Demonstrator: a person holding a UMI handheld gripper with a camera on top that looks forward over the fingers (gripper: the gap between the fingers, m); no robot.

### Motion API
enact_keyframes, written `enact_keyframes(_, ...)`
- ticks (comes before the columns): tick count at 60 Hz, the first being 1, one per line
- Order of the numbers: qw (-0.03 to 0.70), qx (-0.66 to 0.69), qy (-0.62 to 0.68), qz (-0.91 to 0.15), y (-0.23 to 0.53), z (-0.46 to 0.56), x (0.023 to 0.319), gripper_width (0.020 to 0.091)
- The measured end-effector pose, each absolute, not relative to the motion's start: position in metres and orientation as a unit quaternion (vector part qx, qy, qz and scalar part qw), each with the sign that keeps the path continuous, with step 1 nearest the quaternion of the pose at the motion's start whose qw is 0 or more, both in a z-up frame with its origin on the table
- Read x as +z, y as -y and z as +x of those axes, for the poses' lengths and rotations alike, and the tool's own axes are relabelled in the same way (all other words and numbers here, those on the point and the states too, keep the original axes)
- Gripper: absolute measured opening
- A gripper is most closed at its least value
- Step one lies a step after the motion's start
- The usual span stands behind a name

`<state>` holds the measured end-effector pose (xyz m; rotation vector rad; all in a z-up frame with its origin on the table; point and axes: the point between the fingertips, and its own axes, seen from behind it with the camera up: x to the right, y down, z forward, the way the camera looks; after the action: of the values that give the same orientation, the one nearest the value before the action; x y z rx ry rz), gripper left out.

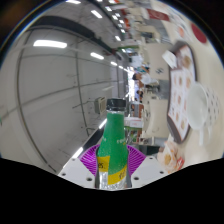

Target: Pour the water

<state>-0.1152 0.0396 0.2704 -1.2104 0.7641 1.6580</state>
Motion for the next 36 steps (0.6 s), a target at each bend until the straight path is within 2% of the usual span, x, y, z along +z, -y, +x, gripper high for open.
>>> enact_keyframes(7,0.648,0.503,-0.173,-0.546,-0.027,-0.052,0.327,0.0352)
enact_keyframes(11,0.719,0.384,-0.123,-0.566,-0.028,-0.010,0.339,0.0352)
enact_keyframes(14,0.754,0.287,-0.094,-0.583,-0.033,0.028,0.333,0.0352)
enact_keyframes(18,0.774,0.152,-0.064,-0.612,-0.047,0.097,0.299,0.0351)
enact_keyframes(23,0.757,0.026,-0.046,-0.651,-0.061,0.162,0.247,0.0349)
enact_keyframes(26,0.738,-0.006,-0.041,-0.674,-0.073,0.182,0.215,0.0350)
enact_keyframes(27,0.731,-0.011,-0.038,-0.681,-0.079,0.195,0.195,0.0351)
enact_keyframes(30,0.712,-0.015,-0.034,-0.701,-0.088,0.193,0.175,0.0352)
enact_keyframes(32,0.702,-0.032,-0.027,-0.710,-0.099,0.211,0.139,0.0351)
enact_keyframes(33,0.697,-0.039,-0.027,-0.716,-0.093,0.205,0.150,0.0352)
enact_keyframes(36,0.685,-0.058,-0.017,-0.726,-0.102,0.211,0.130,0.0353)
